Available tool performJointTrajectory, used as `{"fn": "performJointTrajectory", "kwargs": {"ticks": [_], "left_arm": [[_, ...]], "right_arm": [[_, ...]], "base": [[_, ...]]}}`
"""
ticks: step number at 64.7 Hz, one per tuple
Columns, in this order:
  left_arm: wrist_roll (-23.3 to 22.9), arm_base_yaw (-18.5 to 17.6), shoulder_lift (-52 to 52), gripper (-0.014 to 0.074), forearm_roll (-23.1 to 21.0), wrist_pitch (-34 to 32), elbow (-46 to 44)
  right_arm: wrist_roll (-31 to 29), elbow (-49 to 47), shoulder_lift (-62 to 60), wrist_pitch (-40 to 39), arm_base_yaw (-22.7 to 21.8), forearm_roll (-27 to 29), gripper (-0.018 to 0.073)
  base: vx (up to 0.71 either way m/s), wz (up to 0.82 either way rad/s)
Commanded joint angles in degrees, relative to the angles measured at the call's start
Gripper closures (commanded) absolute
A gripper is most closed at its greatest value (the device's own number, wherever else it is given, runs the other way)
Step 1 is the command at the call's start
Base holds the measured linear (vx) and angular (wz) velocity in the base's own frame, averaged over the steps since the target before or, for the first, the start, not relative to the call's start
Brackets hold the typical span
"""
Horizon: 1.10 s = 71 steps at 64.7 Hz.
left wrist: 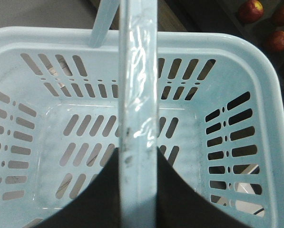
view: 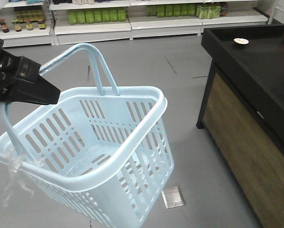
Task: Pick three apples into basket with both arms
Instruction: 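Hold the basket up with the left gripper while the base backs away, then carry the basket in the left gripper while driving toward another table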
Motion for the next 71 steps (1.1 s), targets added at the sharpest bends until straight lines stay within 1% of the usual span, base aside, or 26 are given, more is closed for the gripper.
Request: {"fn": "performJointTrajectory", "kwargs": {"ticks": [1, 33, 71], "left_arm": [[-0.46, -0.31, -1.55, 0.0604, -3.39, -1.68, -1.3], [-0.46, -0.31, -1.55, 0.0604, -3.39, -1.68, -1.3], [-0.46, -0.31, -1.55, 0.0604, -3.39, -1.68, -1.3]], "right_arm": [[-0.47, 0.85, -0.61, -4.18, -0.33, 0.03, 0.0564], [-0.47, 0.85, -0.61, -4.18, -0.33, 0.03, 0.0564], [-0.47, 0.85, -0.61, -4.18, -0.33, 0.03, 0.0564]], "base": [[-0.02, 0.38], [0.03, 0.41], [0.14, 0.48]]}}
